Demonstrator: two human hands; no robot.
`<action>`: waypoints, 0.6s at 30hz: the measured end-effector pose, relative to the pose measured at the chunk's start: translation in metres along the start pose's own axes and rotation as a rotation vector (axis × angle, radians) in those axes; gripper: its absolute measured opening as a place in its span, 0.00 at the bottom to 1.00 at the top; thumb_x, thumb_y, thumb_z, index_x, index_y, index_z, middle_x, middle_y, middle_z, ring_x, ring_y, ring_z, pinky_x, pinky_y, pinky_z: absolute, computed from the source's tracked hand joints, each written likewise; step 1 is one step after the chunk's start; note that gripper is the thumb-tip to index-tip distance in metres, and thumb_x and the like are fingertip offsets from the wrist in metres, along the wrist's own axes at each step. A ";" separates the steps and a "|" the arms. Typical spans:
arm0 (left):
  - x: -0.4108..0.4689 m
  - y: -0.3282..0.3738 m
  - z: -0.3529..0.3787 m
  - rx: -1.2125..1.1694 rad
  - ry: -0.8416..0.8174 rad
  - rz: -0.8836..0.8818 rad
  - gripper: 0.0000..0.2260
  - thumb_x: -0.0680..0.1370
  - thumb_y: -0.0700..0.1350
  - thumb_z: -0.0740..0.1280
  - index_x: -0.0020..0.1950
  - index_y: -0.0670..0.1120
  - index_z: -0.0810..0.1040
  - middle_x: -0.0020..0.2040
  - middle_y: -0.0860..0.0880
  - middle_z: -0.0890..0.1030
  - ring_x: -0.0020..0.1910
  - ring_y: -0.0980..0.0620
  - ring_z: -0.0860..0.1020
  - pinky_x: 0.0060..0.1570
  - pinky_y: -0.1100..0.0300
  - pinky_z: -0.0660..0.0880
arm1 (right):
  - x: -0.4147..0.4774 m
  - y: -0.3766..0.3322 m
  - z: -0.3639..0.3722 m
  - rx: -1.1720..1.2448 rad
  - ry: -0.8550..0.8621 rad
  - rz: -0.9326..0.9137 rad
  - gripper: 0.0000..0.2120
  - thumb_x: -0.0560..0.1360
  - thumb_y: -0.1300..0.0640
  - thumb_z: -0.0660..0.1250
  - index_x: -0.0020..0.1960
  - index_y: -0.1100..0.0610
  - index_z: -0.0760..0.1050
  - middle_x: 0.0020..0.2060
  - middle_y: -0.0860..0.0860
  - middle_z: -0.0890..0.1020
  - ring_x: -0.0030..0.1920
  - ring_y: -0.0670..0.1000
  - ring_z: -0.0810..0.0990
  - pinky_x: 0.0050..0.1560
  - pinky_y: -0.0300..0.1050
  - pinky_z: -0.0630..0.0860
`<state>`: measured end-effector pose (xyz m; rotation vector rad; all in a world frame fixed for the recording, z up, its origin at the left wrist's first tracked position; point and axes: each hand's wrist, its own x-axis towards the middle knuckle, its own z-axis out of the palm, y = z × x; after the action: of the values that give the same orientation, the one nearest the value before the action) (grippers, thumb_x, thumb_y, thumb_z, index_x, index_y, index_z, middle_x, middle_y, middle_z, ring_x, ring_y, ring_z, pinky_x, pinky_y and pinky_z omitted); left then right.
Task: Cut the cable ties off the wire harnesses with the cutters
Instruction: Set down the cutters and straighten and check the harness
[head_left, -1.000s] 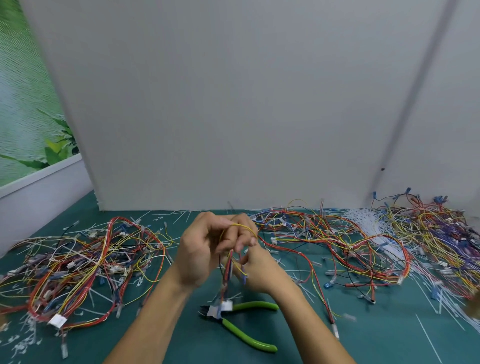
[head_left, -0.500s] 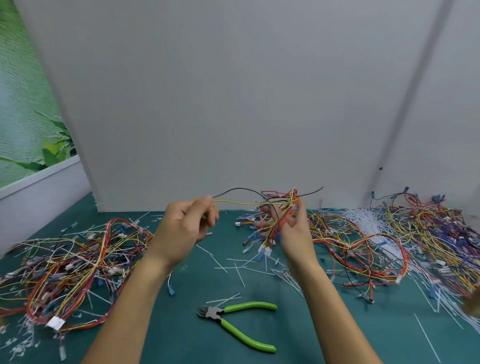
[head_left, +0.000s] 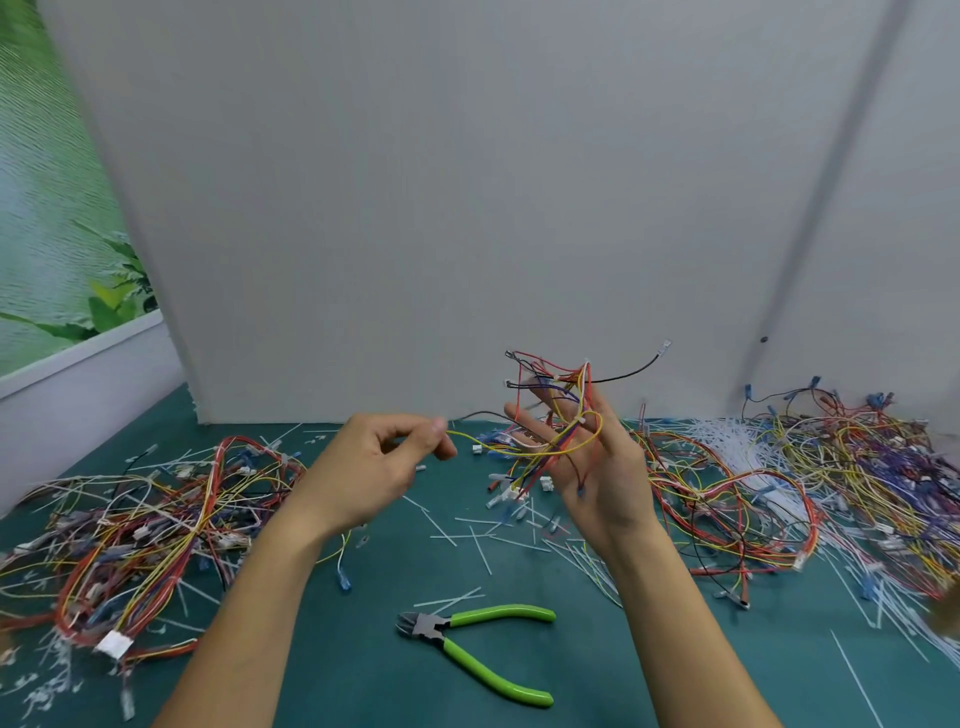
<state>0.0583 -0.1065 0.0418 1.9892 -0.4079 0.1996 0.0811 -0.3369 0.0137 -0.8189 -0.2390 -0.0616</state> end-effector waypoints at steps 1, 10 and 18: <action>-0.001 0.000 0.001 0.013 -0.054 -0.005 0.15 0.78 0.60 0.64 0.43 0.53 0.86 0.25 0.53 0.72 0.26 0.52 0.67 0.31 0.60 0.65 | 0.000 -0.001 0.000 0.018 -0.014 0.006 0.21 0.82 0.54 0.59 0.73 0.56 0.70 0.71 0.60 0.77 0.64 0.70 0.80 0.66 0.67 0.75; -0.003 0.003 0.012 -0.074 -0.312 0.033 0.10 0.73 0.57 0.74 0.48 0.54 0.88 0.36 0.48 0.82 0.35 0.54 0.71 0.36 0.61 0.70 | -0.007 -0.012 0.010 0.083 -0.144 0.094 0.25 0.82 0.39 0.54 0.69 0.54 0.75 0.72 0.65 0.74 0.66 0.73 0.77 0.55 0.60 0.80; -0.004 0.005 0.016 0.001 -0.258 0.085 0.12 0.78 0.58 0.70 0.47 0.52 0.87 0.38 0.51 0.85 0.33 0.57 0.75 0.36 0.64 0.73 | -0.010 -0.012 0.009 0.051 -0.202 0.102 0.21 0.80 0.51 0.58 0.70 0.52 0.77 0.73 0.59 0.75 0.68 0.71 0.77 0.72 0.71 0.60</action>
<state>0.0524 -0.1217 0.0377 2.0063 -0.6587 -0.0049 0.0679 -0.3386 0.0260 -0.7855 -0.3873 0.1235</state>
